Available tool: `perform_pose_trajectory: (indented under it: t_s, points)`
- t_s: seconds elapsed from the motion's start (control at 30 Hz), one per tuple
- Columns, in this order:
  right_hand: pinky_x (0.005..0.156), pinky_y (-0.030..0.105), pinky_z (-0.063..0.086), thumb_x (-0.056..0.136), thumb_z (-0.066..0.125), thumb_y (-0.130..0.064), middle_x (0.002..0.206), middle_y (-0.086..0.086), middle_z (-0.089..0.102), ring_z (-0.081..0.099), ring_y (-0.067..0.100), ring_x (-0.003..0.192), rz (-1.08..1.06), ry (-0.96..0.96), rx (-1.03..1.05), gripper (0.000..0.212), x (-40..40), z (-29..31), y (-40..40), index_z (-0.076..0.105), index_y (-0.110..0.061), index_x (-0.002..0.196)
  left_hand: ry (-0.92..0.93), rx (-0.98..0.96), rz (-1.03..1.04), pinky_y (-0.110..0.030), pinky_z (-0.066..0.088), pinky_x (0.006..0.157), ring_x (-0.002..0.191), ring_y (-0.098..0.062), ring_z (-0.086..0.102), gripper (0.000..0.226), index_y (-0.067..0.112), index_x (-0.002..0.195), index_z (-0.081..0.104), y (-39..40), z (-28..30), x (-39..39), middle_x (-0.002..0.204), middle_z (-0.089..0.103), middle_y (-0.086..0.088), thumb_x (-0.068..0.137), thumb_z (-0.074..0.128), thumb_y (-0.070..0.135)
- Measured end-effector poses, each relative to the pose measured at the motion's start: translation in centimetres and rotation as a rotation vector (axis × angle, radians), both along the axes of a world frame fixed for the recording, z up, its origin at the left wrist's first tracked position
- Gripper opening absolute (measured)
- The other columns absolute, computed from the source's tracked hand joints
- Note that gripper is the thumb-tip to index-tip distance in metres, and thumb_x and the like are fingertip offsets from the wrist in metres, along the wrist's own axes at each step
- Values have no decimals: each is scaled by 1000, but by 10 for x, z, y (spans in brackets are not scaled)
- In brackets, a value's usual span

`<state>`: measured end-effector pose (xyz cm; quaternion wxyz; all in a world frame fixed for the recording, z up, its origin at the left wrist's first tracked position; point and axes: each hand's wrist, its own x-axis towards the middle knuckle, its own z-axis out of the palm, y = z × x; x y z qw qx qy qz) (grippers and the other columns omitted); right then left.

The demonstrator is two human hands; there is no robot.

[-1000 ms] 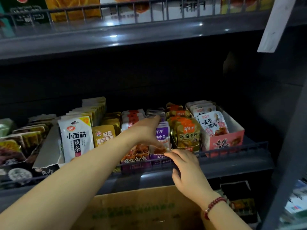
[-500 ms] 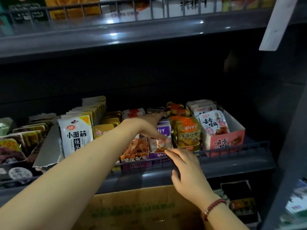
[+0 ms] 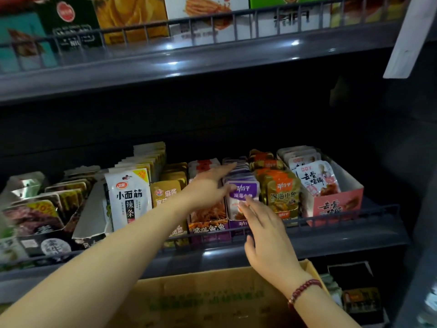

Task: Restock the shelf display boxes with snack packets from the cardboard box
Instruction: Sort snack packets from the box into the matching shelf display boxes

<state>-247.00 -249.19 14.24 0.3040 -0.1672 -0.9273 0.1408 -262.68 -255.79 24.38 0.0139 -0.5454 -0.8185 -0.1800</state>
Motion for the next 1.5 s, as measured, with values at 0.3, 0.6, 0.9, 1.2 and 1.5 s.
perform_pose_trajectory:
  t_s: [0.3,0.6,0.9,1.2,1.5]
  points:
    - [114,24,-7,96,48,-22,149,-14,-28,-15,7,143,-82,-36,-134,80,-5,-2,3,-11,-29,150,63,35,-3,-40,11,121,148,-18,17,50,30,151,28,26,-17,2,160,24,0,103,37,39]
    - [115,23,-2,97,46,-22,152,-15,-26,-7,9,145,-70,-41,-204,78,-5,-11,-1,-10,-29,151,122,183,102,-39,18,114,143,-22,27,43,29,146,39,32,-24,6,154,36,-3,104,36,32]
    - [117,27,2,96,48,-20,159,-9,-9,-2,12,146,-88,13,-259,79,0,-10,-4,-9,-35,149,123,182,33,-35,4,118,148,-21,12,52,31,151,26,17,-26,10,161,19,-1,102,38,42]
    - [106,39,27,75,69,-22,140,-2,50,32,15,133,-17,-30,75,65,-11,-13,-14,47,-21,137,282,127,186,-37,32,111,132,-26,44,50,16,141,46,-5,-5,-18,141,52,-8,93,45,30]
    - [100,27,-28,91,13,-43,159,-12,-1,-22,0,132,117,-150,56,64,-38,-8,-27,5,-27,152,414,-377,209,-37,31,112,139,-26,35,87,21,150,25,0,2,-39,154,33,-5,81,69,51]
